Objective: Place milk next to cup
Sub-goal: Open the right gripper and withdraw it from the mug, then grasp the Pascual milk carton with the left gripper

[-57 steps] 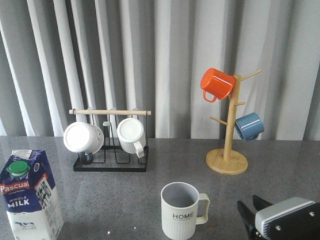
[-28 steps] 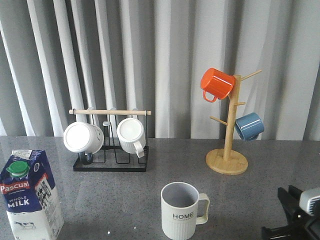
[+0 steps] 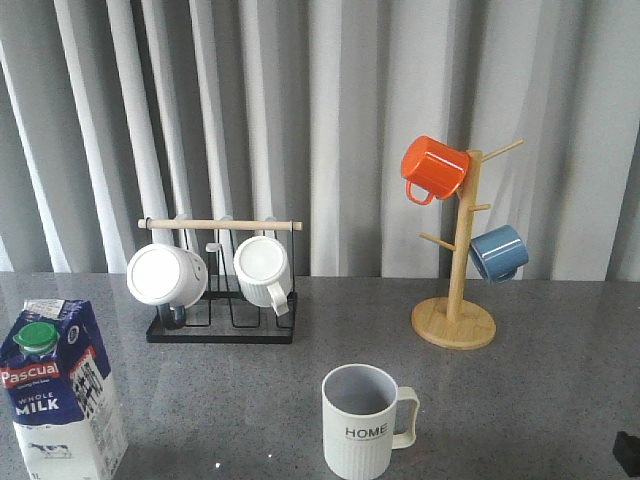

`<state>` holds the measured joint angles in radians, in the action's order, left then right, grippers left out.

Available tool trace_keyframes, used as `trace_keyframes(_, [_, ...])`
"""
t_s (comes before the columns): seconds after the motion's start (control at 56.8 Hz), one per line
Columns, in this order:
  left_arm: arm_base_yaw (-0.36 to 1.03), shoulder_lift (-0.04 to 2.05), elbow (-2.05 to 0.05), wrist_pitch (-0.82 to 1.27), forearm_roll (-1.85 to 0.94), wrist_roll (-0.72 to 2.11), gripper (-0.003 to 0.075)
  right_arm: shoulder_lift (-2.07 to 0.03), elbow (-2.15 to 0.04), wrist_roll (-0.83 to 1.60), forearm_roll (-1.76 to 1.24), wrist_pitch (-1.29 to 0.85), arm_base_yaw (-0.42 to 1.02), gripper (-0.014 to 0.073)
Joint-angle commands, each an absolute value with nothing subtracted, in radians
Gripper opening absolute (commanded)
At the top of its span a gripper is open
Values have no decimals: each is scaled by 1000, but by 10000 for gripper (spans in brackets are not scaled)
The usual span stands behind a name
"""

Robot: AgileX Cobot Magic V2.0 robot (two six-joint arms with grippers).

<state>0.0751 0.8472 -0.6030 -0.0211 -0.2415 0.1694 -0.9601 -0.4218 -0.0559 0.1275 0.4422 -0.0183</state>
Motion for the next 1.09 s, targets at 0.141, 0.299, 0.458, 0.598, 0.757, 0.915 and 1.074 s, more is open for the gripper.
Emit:
trace_keyframes(0.141, [81,846,-637,-93,-249,161,485,-945,-448,-78,138,505,-25,-6])
trace_keyframes(0.299, [81,846,-637,-93,-249,161,485,-945,-448,-67,132,528,-25,-6])
trace_keyframes(0.458, [81,846,-637,-93,-249,161,485,-945,-448,-67,130,528,-25,-6])
trace_keyframes(0.598, [81,846,-637,-93,-249,161,485,-945,-448,-67,130,528,-25,-6])
trace_keyframes(0.757, [81,846,-637,-93,-249,161,485,-945,-448,-67,130,528,-25,-6])
trace_keyframes(0.915, [81,846,-637,-93,-249,161,485,-945,-448,-67,130,528,-25,-6])
trace_keyframes(1.074, [80,846,-637,-93,-249,164,485,-945,-448,-67,130,528,-25,-6])
